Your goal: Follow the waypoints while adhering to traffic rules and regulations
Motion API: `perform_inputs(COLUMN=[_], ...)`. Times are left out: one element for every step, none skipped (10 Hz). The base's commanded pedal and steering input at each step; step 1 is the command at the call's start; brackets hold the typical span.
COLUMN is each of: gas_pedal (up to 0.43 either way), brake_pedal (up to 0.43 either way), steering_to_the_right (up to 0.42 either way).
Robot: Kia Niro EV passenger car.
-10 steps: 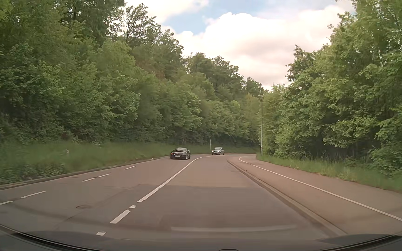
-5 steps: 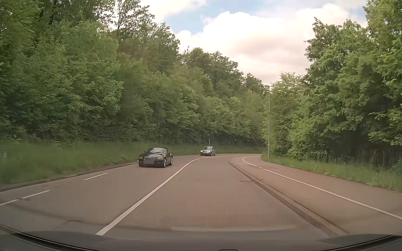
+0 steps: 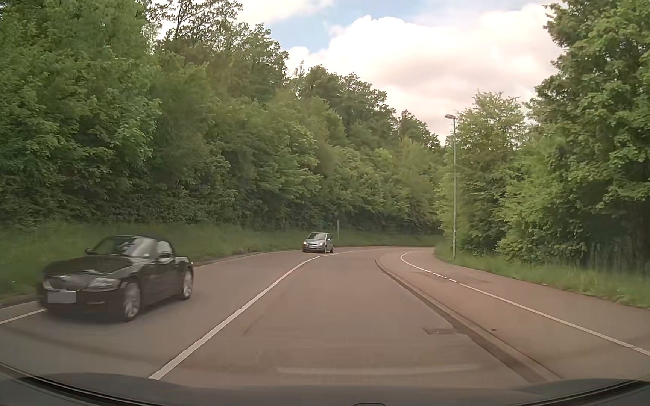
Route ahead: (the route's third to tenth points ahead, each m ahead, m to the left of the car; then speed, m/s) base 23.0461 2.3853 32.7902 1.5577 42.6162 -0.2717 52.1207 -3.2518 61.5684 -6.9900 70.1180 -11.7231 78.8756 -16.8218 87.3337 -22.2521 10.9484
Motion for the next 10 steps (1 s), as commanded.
perform_inputs(gas_pedal=[0.000,0.000,0.000,0.000,0.000,0.000,0.000,0.000,0.000,0.000], brake_pedal=[0.000,0.000,0.000,0.000,0.000,0.000,0.000,0.000,0.000,0.000], steering_to_the_right=[0.005,0.004,0.004,0.004,0.004,0.004,0.006,0.006,0.006,0.005])
